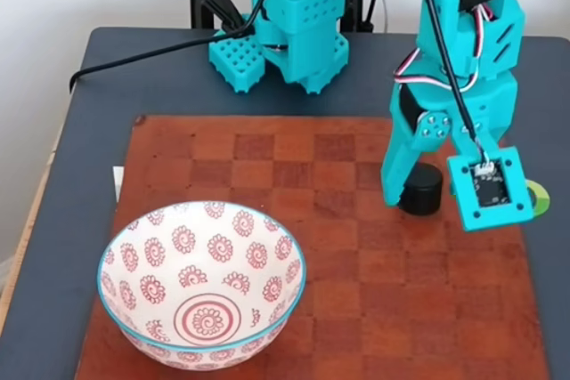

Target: Grasp a black cylinder and put it in the bin.

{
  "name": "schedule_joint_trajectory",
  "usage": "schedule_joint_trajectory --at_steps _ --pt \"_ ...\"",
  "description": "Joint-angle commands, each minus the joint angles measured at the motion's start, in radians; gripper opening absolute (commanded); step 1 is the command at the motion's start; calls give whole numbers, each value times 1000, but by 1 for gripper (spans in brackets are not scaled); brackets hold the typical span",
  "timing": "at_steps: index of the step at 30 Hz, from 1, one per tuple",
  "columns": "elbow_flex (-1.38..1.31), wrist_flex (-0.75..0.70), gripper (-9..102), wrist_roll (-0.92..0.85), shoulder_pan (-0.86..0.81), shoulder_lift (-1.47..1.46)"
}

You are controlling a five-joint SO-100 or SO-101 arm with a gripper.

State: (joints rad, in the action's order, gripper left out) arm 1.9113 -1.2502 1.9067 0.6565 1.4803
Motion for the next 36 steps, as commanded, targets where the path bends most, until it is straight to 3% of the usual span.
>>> schedule_joint_trajectory --at_steps 1,31,36 --pt "-17 -44 25 -6 0 8" --pt "-26 -64 23 2 25 -52" --pt "-21 -64 17 5 25 -52"
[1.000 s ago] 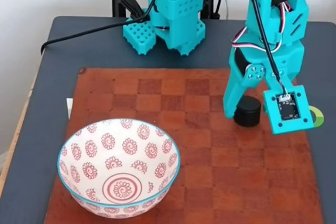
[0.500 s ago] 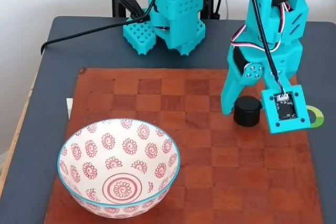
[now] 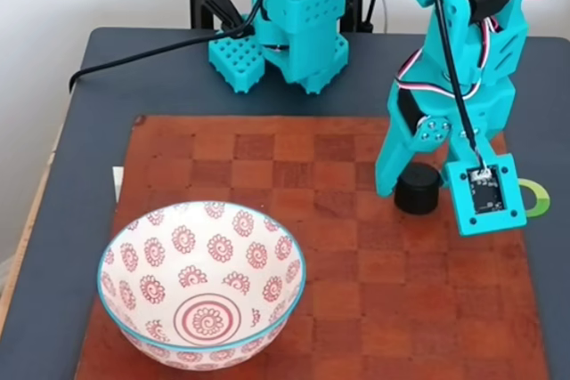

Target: Grasp a black cylinder and put it in the bin.

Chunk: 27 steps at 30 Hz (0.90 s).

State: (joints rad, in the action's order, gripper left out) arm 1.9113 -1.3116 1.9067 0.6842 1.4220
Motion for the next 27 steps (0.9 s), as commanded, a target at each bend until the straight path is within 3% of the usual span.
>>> schedule_joint_trajectory --at_steps 1,12,27 --pt "-21 -3 17 5 -3 6" --pt "-41 -18 16 3 -11 8" --pt "-356 -281 16 -8 -51 8"
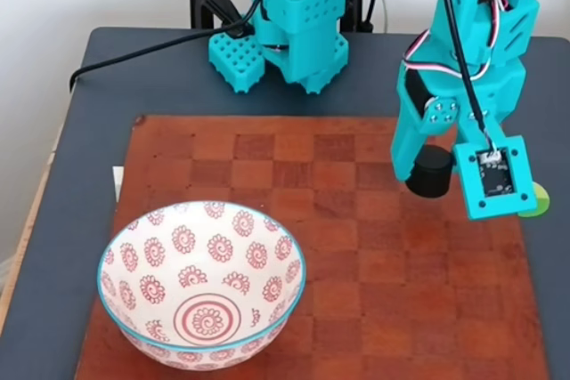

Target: Grasp a black cylinder and put it in the bin.

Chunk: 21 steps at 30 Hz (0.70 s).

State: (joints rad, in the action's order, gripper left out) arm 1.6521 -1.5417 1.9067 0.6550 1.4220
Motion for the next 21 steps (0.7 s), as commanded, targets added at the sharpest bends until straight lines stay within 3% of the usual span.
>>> schedule_joint_trajectory --at_steps 1,21 --pt "-133 -75 16 -8 -34 8" --pt "-561 -78 16 -345 -400 -9"
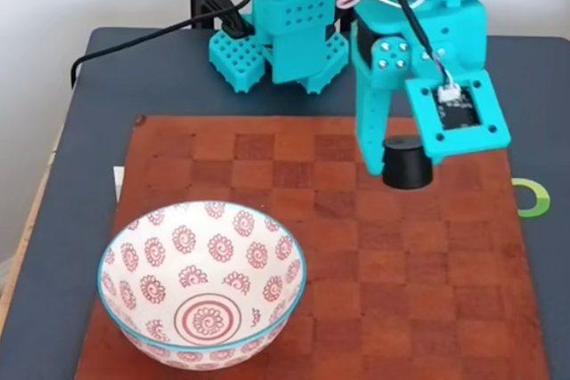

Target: Grasp a black cylinder and put it in the bin.

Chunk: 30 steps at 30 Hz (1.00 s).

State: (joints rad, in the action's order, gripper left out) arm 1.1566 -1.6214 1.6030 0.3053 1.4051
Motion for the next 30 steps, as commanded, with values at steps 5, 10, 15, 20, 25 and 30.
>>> schedule_joint_trajectory --at_steps 5,10,15,20,25,30 --pt "-83 5 16 -150 -173 8" --pt "-67 91 16 -242 -264 5" --pt "-64 147 16 -278 -324 0" --pt "-72 153 16 -284 -353 -106" --pt "-77 153 16 -273 -350 -206" --pt "-77 153 17 -265 -353 -250"
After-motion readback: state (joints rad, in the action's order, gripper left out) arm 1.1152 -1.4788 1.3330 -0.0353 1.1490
